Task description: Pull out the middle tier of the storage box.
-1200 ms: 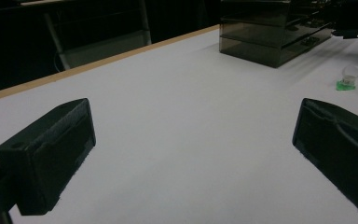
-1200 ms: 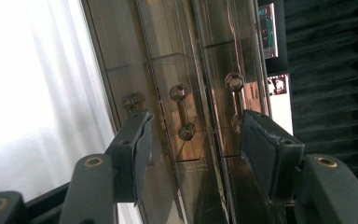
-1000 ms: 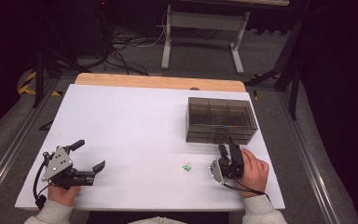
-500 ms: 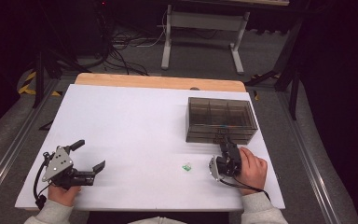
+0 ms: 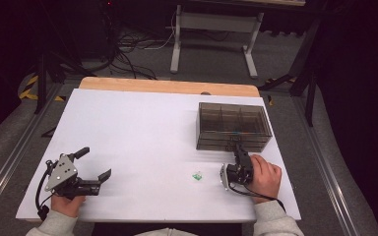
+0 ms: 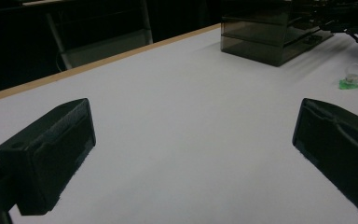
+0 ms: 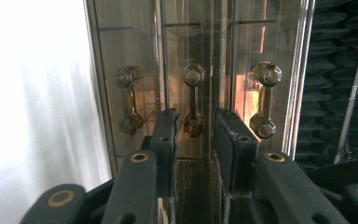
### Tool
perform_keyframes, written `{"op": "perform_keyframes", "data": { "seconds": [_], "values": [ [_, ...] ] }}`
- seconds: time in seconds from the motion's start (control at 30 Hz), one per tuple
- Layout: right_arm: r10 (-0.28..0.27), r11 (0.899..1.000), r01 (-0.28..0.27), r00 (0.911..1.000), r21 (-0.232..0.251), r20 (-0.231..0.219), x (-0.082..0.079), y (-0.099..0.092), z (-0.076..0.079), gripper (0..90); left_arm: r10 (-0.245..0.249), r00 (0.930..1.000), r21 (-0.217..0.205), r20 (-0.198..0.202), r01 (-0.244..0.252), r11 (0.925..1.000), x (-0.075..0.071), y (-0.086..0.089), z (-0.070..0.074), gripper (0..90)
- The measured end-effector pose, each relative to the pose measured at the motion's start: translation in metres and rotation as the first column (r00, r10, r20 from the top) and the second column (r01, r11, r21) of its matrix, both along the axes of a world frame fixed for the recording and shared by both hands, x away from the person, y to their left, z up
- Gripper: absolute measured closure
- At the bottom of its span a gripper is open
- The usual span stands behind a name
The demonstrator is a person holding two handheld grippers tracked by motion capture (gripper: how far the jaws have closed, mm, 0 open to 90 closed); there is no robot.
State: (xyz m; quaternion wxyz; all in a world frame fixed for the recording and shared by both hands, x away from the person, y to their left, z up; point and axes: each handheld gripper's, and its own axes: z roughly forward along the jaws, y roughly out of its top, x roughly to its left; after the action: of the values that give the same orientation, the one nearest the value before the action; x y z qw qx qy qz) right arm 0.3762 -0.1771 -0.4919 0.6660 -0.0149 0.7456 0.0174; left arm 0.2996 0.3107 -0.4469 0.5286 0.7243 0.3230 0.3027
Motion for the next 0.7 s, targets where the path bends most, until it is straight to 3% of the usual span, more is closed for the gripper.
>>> {"op": "perform_keyframes", "data": {
  "seconds": [0.13, 0.27, 0.57, 0.6, 0.7],
  "values": [
    [-0.003, 1.0, 0.003, 0.9998, -0.014, 0.021, 0.0001, 0.0005, -0.0004, 75.1, -0.001, 1.0, 0.001, -0.001, 0.001, 1.0, 0.0001, -0.0001, 0.0, 0.2],
    [-0.006, 1.0, 0.006, 1.0, -0.027, 0.007, 0.0006, 0.0012, -0.0013, 79.9, -0.001, 1.0, 0.001, -0.001, 0.001, 1.0, 0.0, -0.0002, 0.0, 0.2],
    [-0.019, 0.999, 0.019, 0.9998, -0.026, 0.011, 0.0006, 0.0016, -0.0021, 80.1, -0.003, 1.0, 0.001, -0.002, 0.003, 1.0, 0.0, -0.0003, 0.0, 0.2],
    [-0.03, 1.0, 0.03, 0.9995, -0.008, 0.008, -0.0001, 0.0015, -0.0037, 80.2, -0.003, 1.0, 0.002, 0.0, 0.003, 1.0, 0.0002, -0.0003, 0.0001, 0.2],
    [-0.015, 0.999, 0.015, 0.9998, -0.036, 0.014, 0.001, 0.0022, -0.002, 80.4, -0.005, 1.0, 0.002, -0.002, 0.005, 1.0, 0.0002, -0.0005, 0.0001, 0.2]
  ]
}}
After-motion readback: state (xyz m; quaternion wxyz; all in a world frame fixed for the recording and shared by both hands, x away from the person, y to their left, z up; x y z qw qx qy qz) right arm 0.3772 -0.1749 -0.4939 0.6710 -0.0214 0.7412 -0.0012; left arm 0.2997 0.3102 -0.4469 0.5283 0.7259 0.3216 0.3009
